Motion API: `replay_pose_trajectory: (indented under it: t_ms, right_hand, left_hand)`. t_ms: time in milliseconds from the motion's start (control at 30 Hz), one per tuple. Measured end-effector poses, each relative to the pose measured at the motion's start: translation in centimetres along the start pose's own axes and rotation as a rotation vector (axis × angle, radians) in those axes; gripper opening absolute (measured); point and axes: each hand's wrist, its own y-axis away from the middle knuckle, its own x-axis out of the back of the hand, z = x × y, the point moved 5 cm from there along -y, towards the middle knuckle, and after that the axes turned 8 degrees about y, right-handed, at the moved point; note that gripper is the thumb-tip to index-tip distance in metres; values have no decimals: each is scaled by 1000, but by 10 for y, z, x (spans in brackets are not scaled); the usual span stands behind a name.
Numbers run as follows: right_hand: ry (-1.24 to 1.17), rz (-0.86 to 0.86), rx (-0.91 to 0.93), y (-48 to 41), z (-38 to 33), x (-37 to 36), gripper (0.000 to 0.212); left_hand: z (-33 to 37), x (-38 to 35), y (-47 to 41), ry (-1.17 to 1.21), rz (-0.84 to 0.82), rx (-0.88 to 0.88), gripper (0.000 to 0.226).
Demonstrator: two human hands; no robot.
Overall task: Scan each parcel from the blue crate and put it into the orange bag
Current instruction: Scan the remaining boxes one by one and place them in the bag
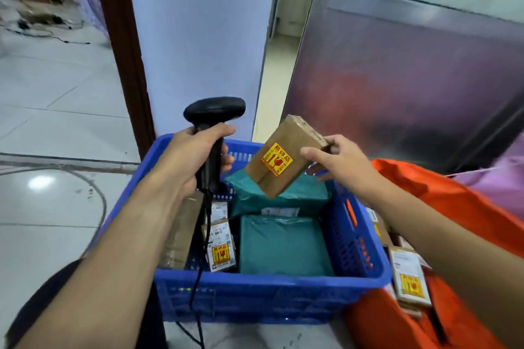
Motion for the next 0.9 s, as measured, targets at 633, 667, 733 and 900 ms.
replay_pose_trajectory:
  t_ms: [633,667,733,900]
  right_hand:
    - [-125,232,78,131,76,86,42]
    - [-87,227,87,134,77,87,46]
    - [-31,216,98,139,80,86,55]
    - [338,336,275,155,67,92,62]
  left_hand:
    - [-123,-83,85,183,-103,346,17]
    - [-124,-87,85,193,-92,333,17]
    - [-126,-92,84,206,-71,313,18]
    - [-131,-104,87,186,-144,391,37]
